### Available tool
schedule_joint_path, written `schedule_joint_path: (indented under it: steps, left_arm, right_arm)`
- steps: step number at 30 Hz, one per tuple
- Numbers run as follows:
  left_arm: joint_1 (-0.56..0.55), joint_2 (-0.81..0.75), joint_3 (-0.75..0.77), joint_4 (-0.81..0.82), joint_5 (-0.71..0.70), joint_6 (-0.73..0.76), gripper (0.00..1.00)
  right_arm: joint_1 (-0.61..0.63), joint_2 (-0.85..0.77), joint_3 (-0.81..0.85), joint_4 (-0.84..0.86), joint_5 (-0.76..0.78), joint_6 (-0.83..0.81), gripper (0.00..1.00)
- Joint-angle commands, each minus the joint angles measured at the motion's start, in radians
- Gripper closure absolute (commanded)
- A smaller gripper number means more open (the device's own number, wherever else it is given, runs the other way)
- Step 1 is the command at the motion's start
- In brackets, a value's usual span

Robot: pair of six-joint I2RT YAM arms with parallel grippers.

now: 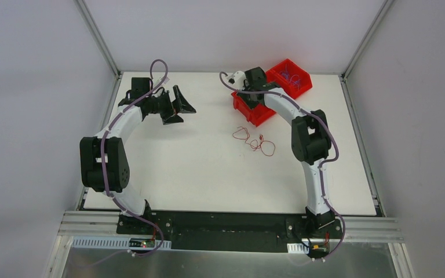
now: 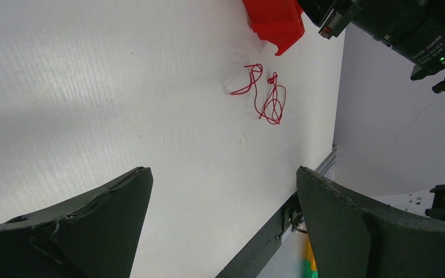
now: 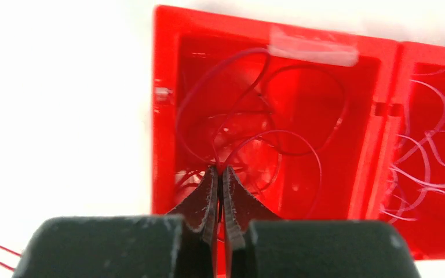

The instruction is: Untangle the cables

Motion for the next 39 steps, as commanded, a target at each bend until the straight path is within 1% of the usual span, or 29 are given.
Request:
schedule_joint_path:
  steps: [1, 7, 9, 13, 16, 18, 19, 20, 21, 22, 23, 26, 29, 34, 37, 39]
  left_arm:
    - [0.014, 0.007, 0.032, -0.017, 0.004, 0.016, 0.01]
    - [0.014, 0.001, 0.057, -0.039, 0.005, 0.032, 0.01]
    - [0.014, 0.001, 0.059, -0.047, 0.012, 0.034, 0.01]
    - [0.014, -0.002, 0.048, -0.049, 0.024, 0.032, 0.01]
    - [0.014, 0.001, 0.044, -0.05, 0.027, 0.032, 0.01]
    - [0.014, 0.006, 0.046, -0.049, 0.034, 0.029, 0.01]
    - [0.014, 0.01, 0.048, -0.049, 0.036, 0.028, 0.01]
    - [0.014, 0.011, 0.05, -0.05, 0.038, 0.027, 0.01]
    - [0.014, 0.015, 0.053, -0.049, 0.04, 0.026, 0.01]
    - [0.014, 0.019, 0.056, -0.05, 0.042, 0.026, 0.01]
    - [0.014, 0.024, 0.059, -0.05, 0.042, 0.024, 0.01]
    - [0.014, 0.034, 0.07, -0.049, 0.047, 0.012, 0.01]
    - [0.014, 0.035, 0.08, -0.05, 0.05, 0.009, 0.01]
    - [0.014, 0.041, 0.084, -0.05, 0.06, 0.009, 0.01]
    - [0.012, 0.046, 0.084, -0.05, 0.064, 0.025, 0.01]
    - [-0.002, 0.052, 0.081, -0.05, 0.057, 0.04, 0.01]
  right_arm:
    - [0.001, 0.038, 0.077, -0.129, -0.148, 0.085, 1.0]
    - [-0.06, 0.11, 0.14, -0.203, -0.236, 0.153, 1.0]
    - [-0.091, 0.132, 0.158, -0.229, -0.27, 0.158, 1.0]
    - [-0.122, 0.135, 0.162, -0.246, -0.289, 0.138, 1.0]
    - [-0.127, 0.107, 0.162, -0.246, -0.277, 0.123, 0.89]
    - [-0.128, 0.079, 0.164, -0.245, -0.265, 0.121, 0.86]
    - [-0.13, 0.062, 0.164, -0.245, -0.264, 0.123, 0.82]
    - [-0.131, 0.044, 0.164, -0.245, -0.265, 0.128, 0.73]
    - [-0.133, 0.023, 0.162, -0.244, -0.271, 0.134, 0.62]
    - [-0.134, 0.003, 0.161, -0.244, -0.28, 0.143, 0.54]
    - [-0.134, -0.015, 0.158, -0.246, -0.29, 0.151, 0.51]
    - [-0.134, -0.066, 0.154, -0.251, -0.322, 0.176, 0.46]
    - [-0.135, -0.109, 0.162, -0.269, -0.342, 0.208, 0.45]
    - [-0.134, -0.187, 0.153, -0.317, -0.355, 0.217, 0.42]
    - [-0.137, -0.252, 0.11, -0.416, -0.416, 0.188, 0.34]
    - [-0.135, -0.317, 0.019, -0.504, -0.471, 0.158, 0.26]
